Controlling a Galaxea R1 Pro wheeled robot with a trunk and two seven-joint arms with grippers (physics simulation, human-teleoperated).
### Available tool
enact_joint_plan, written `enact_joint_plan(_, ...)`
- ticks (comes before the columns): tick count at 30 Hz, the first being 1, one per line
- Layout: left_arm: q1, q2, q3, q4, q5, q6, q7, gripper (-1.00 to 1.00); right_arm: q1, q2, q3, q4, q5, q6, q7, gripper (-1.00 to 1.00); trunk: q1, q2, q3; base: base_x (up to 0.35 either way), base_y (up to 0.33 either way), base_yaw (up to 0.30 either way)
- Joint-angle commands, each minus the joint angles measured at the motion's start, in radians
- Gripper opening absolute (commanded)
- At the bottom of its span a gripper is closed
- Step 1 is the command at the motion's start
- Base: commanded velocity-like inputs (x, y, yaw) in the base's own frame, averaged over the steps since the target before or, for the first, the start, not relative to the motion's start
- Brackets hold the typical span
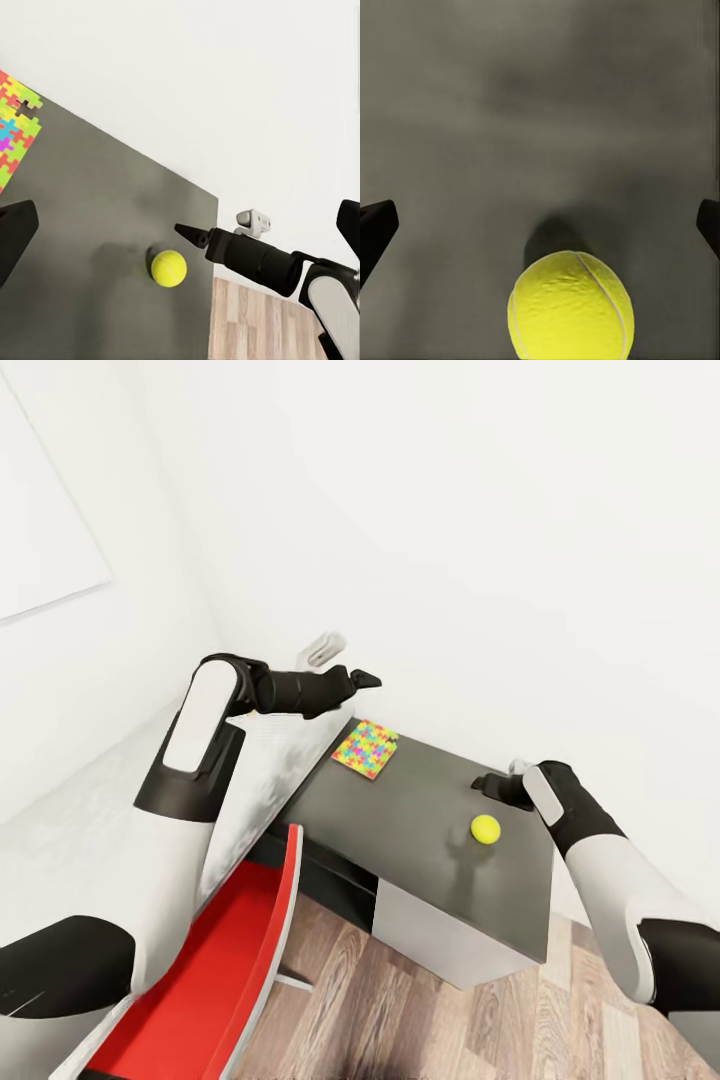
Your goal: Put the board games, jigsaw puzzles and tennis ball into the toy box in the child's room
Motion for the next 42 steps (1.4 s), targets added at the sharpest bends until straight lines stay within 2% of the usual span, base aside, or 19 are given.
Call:
enact_joint_plan(1, -0.001, 0.000, 0.000, 0.000, 0.010, 0.001, 0.010, 1.00, -0.001, 0.000, -0.001, -0.001, -0.011, 0.004, -0.008, 1.00, 0.000, -0.002, -0.003, 0.000, 0.000, 0.000)
enact_joint_plan(8, -0.051, 0.001, 0.000, 0.053, 0.039, 0.001, 0.011, 1.00, -0.012, -0.016, -0.001, 0.017, -0.012, 0.008, -0.008, 1.00, 0.000, -0.002, -0.015, 0.000, 0.000, 0.000)
enact_joint_plan(16, -0.069, 0.002, -0.001, 0.072, 0.050, 0.001, 0.011, 1.00, -0.029, -0.028, -0.001, 0.027, -0.014, 0.010, -0.009, 1.00, 0.000, -0.002, -0.028, 0.000, 0.000, 0.000)
enact_joint_plan(42, -0.077, 0.004, -0.002, 0.083, 0.052, 0.000, 0.011, 1.00, -0.040, -0.019, 0.003, 0.092, -0.015, 0.018, -0.009, 1.00, 0.000, -0.002, -0.070, 0.000, 0.000, 0.000)
